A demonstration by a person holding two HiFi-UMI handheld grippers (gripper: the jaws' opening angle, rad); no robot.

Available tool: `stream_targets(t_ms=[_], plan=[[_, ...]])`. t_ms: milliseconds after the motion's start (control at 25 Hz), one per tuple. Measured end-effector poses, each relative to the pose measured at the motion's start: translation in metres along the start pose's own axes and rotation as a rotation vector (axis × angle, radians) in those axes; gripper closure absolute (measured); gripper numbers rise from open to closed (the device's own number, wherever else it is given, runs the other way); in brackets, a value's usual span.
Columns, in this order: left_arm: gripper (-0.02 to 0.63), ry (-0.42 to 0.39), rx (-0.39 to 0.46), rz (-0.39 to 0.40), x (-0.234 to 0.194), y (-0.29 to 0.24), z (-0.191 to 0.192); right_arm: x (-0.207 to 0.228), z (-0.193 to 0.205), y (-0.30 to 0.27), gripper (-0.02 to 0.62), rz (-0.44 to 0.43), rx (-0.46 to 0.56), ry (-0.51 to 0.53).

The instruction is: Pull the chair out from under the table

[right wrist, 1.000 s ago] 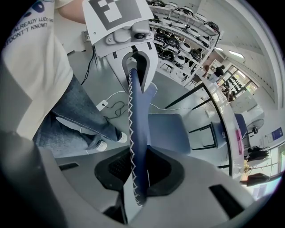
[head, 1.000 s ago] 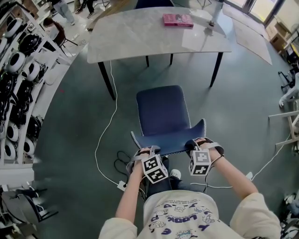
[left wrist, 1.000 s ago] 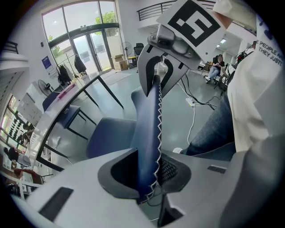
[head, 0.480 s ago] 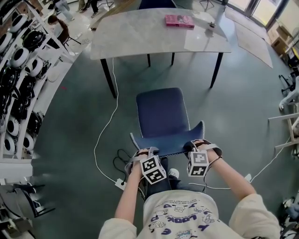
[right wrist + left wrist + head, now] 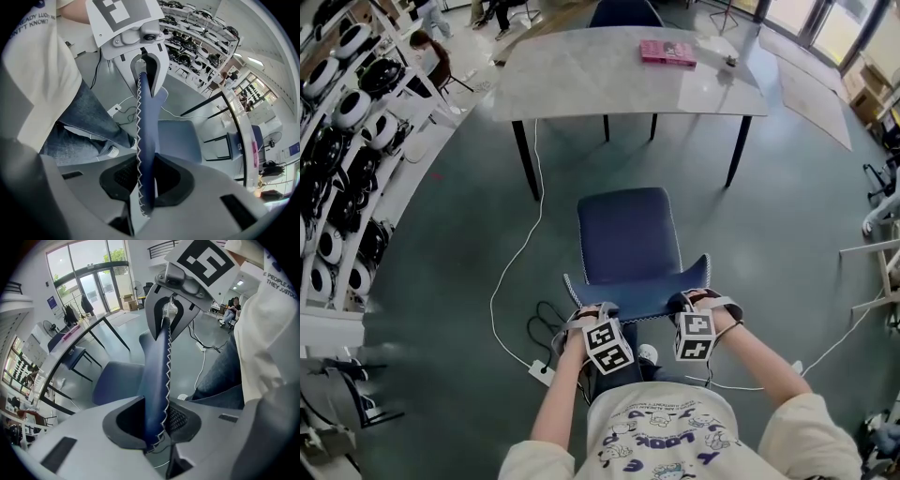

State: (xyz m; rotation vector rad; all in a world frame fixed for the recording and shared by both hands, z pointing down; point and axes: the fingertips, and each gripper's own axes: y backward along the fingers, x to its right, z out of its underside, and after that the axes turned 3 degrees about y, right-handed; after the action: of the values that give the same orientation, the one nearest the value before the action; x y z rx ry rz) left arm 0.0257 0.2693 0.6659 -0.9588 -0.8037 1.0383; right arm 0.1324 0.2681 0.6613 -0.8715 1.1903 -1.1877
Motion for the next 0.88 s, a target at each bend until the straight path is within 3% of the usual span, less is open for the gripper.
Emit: stream_targets(t_ms=[360,520,760,880], plan=[[0.488,0.050,0.011,-0.002,-0.003,-0.001,0.003,0.002,-0.002,-0.003,0.505,0.012,0.025,-0.011],[0.457,0.112,0.019,0.003,-0.005,0.000,0.004,0.003,-0.004,-0.002,0.483,0.000,0.053,-0.052],[0.374,0.244,0.117,0.046,-0.005,0.030,-0.008,0.004,-0.023,0.027,0.428,-0.053,0.221,-0.179],[0.367,0.303,0.205,0.067,-0.010,0.056,-0.020,0.017,-0.036,0.051,0.431,-0.026,0.317,-0.252]])
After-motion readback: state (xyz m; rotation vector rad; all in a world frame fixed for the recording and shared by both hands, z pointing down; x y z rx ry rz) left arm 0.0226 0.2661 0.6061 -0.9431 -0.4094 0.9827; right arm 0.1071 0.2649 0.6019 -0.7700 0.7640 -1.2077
